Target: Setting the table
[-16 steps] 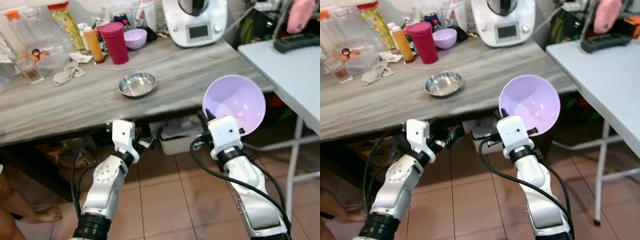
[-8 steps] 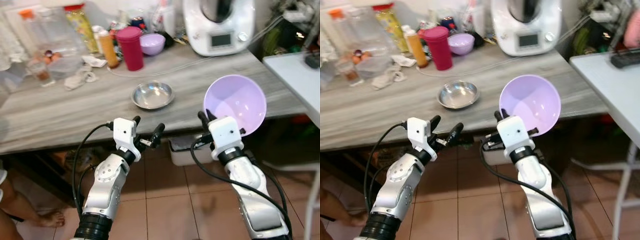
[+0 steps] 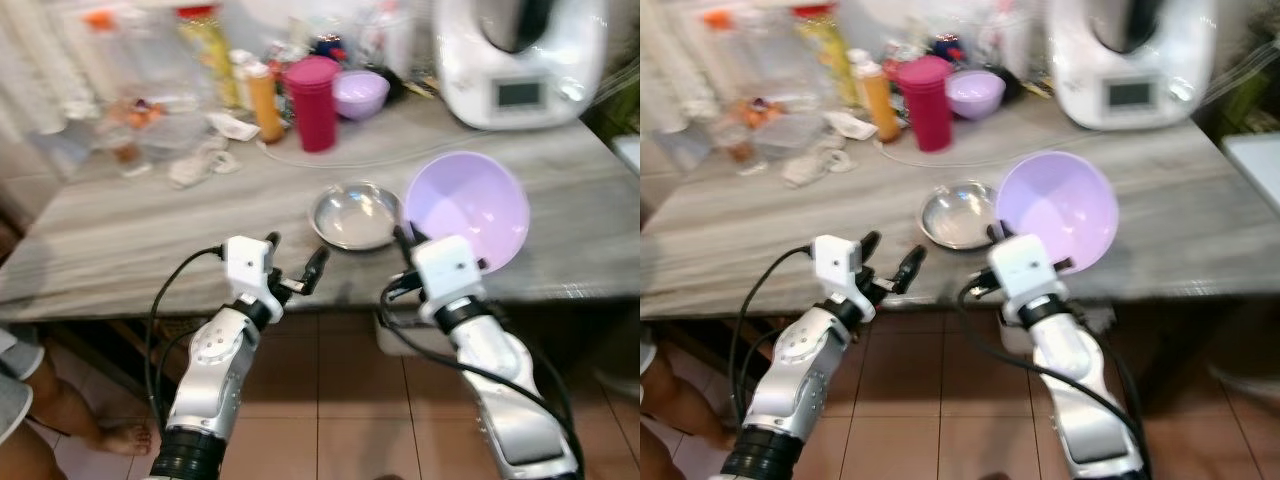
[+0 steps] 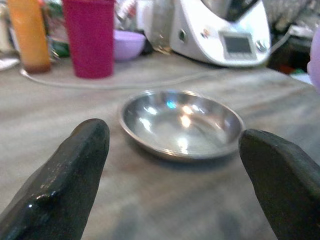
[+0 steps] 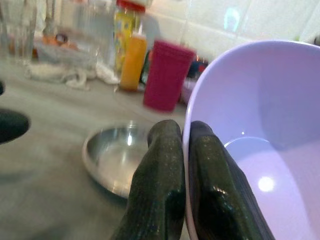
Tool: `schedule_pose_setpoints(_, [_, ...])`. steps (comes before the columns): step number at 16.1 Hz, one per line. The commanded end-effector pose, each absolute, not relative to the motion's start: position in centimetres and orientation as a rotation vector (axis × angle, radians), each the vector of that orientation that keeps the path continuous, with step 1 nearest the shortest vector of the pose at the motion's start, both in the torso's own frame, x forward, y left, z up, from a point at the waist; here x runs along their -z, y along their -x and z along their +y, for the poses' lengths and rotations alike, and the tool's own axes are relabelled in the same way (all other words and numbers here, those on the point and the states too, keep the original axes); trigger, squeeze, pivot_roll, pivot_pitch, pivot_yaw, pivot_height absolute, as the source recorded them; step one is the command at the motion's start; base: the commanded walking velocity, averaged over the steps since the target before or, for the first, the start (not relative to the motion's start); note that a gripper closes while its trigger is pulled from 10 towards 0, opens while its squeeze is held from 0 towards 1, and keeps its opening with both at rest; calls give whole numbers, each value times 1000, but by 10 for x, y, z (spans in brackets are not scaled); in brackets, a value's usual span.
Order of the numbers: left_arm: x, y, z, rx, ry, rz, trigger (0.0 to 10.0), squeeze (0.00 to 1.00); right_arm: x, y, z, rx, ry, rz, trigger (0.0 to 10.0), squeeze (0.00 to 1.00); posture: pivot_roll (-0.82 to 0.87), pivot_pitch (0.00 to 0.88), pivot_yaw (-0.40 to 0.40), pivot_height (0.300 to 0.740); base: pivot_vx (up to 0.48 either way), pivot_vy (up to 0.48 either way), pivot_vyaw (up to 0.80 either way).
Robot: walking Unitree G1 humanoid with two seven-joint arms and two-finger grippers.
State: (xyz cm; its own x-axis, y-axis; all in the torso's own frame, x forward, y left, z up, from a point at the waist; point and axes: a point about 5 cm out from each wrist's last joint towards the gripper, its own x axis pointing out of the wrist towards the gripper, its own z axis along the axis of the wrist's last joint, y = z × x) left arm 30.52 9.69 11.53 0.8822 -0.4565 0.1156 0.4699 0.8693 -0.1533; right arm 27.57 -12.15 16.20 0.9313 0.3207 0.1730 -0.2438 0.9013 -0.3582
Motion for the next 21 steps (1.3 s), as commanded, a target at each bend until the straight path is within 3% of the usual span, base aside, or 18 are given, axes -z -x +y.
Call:
schedule_pose_setpoints(1, [-118,-306,108,456,159,-85,10000,0,-167,-275,-113,-317,319,-260,10000,0,-318,66,101,740,334,0,0])
schedule_pose_setpoints(10, [-114,-301,106,458,166,-71,10000,0,-168,-275,-113,-317,324,-260,10000,0,-318,64,93,740,327,0,0])
schedule_pose_setpoints(21, [-103,-264,141,629,-66,-83,10000,0,-175,-284,-112,-455,313,-245,10000,0,-295,76,79,740,0,0,0])
